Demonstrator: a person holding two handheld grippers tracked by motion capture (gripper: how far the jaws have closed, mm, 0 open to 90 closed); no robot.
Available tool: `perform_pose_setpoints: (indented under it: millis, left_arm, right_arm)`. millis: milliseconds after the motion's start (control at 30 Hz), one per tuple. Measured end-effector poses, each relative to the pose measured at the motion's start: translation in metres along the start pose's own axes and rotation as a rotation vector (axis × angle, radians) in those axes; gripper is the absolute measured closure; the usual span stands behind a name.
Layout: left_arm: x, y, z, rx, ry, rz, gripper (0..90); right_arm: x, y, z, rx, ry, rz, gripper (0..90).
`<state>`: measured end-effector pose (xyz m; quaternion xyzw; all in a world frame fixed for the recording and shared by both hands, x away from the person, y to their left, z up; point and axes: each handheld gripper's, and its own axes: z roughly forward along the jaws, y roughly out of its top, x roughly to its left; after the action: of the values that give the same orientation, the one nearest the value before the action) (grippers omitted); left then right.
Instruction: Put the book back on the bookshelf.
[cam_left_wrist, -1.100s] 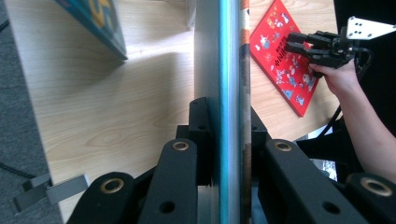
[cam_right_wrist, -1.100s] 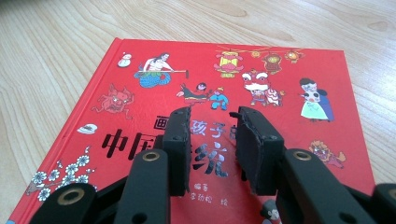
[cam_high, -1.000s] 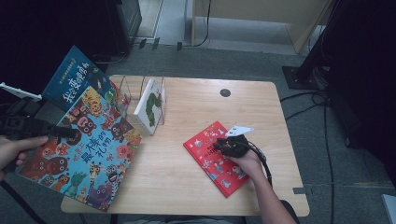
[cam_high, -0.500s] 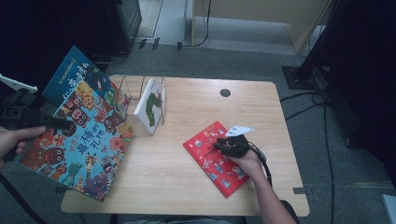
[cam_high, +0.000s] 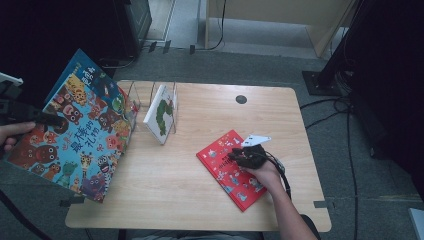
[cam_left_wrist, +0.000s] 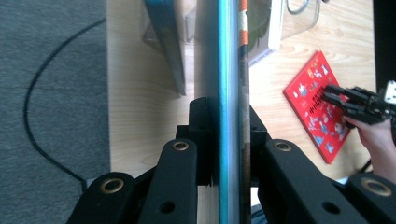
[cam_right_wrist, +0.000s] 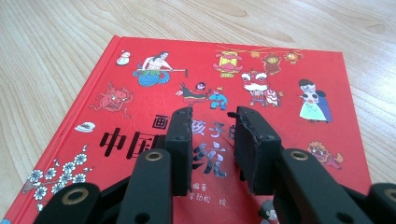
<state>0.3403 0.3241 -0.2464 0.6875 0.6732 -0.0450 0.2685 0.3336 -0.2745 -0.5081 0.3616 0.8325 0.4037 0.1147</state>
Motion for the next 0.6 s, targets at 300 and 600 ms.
perform_pose_setpoints:
  millis: [300,600]
  left_arm:
    - [-0.008,0.025,-0.005,-0.056,0.029,-0.001,81.1]
    - [-0.017,0.055,0.012,-0.079,0.052,-0.003,81.2]
  right_arm:
    - [0.001,0.000,0.001,-0.004,-0.001,-0.006,67.8]
    - [0.001,0.000,0.001,-0.006,0.000,-0.009,67.8]
